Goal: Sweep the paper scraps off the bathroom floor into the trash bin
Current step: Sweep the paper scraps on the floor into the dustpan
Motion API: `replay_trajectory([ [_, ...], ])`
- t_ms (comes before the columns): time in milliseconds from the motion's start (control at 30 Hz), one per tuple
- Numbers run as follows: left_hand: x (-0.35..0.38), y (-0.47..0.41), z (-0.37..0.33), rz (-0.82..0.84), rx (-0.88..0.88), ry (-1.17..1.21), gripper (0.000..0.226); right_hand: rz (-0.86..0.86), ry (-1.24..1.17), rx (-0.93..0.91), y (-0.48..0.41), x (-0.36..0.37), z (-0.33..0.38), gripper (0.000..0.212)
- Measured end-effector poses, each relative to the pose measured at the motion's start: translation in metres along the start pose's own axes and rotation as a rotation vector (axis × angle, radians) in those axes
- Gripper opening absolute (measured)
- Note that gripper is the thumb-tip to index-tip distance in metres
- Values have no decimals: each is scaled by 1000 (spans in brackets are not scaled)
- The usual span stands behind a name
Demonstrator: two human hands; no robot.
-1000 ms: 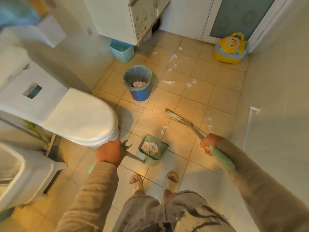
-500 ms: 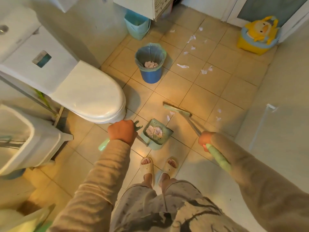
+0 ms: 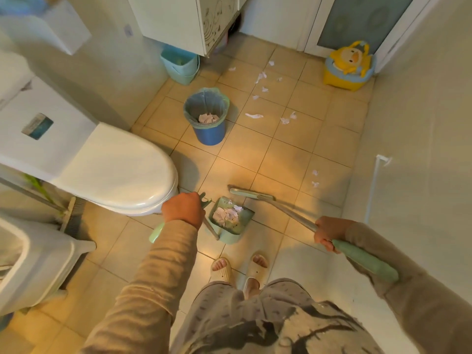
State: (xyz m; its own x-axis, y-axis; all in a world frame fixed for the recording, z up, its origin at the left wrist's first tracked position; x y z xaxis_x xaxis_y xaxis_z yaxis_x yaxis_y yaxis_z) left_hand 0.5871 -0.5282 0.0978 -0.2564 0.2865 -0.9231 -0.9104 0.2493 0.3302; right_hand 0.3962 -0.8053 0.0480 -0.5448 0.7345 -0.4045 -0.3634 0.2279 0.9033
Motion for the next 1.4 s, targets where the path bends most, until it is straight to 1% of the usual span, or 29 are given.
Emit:
replay_trajectory([
  [133,0,0,-3,1,21,-9,26,-26,-15,24,-13,22,18,24],
  [200,2,0,-1,-6,33,-9,27,-35,28,46,-15,39,25,20],
  [267,4,-1,1,-12,47,-9,28,5,75,62,-14,61,27,15],
  [300,5,-2,2,-14,55,-7,27,31,56,77,-10,71,25,14],
  [333,4,-4,2,-17,66,-2,27,60,1,100,-6,78,20,14],
  [367,4,-5,2,-18,78,6,26,100,-108,130,-3,83,12,14],
  [433,3,-8,1,-11,100,26,26,217,-445,205,9,89,-3,24],
  [467,3,-8,2,-4,111,36,27,244,-564,225,14,88,-10,27],
  [533,4,-9,3,1,134,49,27,224,-654,234,23,84,-26,28],
  [633,1,-13,9,-37,162,48,27,189,-765,209,32,91,-42,23],
  [767,-10,-20,-3,-98,270,-3,27,123,-907,189,35,102,-45,22],
  [1033,-45,-42,-63,-154,485,-113,28,-66,-953,188,28,83,-54,19],
  [1133,-59,-58,-87,-169,514,-106,32,-98,-1015,213,24,68,-73,20],
  [1267,-69,-82,-126,-133,526,-65,34,-122,-1131,249,12,40,-101,22],
  [1400,-78,-106,-173,-101,533,-65,35,-154,-1160,293,-1,-1,-132,25],
])
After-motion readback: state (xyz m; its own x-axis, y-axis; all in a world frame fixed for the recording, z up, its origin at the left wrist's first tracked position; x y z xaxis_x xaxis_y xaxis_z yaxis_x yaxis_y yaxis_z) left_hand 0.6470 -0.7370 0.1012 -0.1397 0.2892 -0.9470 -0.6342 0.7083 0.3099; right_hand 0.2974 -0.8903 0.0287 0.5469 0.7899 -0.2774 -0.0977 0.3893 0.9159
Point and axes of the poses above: each hand's wrist, its own y-axis away from the middle knuckle, its own x-axis out of the palm, z = x × y, the point moved 8 cm from there along -y, towards the middle knuckle, and after that the axes turned 4 degrees about -z, right-handed, at the moved point
